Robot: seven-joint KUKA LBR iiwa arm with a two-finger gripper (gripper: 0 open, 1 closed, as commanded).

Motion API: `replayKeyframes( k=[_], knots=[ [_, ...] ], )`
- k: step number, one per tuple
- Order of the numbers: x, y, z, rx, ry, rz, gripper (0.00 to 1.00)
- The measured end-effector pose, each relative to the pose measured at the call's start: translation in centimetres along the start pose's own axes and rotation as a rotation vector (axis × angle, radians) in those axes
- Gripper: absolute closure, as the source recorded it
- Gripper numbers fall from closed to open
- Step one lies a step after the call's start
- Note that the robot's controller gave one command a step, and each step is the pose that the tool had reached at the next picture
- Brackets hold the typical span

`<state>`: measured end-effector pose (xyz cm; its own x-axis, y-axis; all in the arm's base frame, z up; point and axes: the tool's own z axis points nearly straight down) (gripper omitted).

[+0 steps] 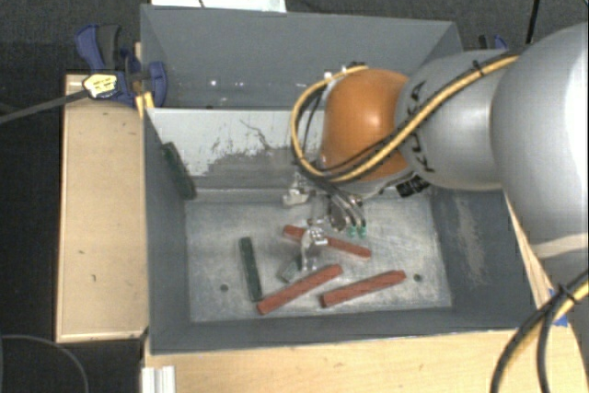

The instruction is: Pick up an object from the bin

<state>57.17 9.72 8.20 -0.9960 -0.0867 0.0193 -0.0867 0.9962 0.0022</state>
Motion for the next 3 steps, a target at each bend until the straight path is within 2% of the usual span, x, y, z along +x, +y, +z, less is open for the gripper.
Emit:
replayKeyframes(
  k=[1,2,3],
  knots=[
    [0.0,0.0,0.0,0.000,0.000,0.002,1.00],
    [-0.5,-0.4,-13.4,0.001,-0.023,0.020,1.00],
    [-0.5,-0.4,-13.3,0.001,-0.022,0.023,0.00]
  ],
)
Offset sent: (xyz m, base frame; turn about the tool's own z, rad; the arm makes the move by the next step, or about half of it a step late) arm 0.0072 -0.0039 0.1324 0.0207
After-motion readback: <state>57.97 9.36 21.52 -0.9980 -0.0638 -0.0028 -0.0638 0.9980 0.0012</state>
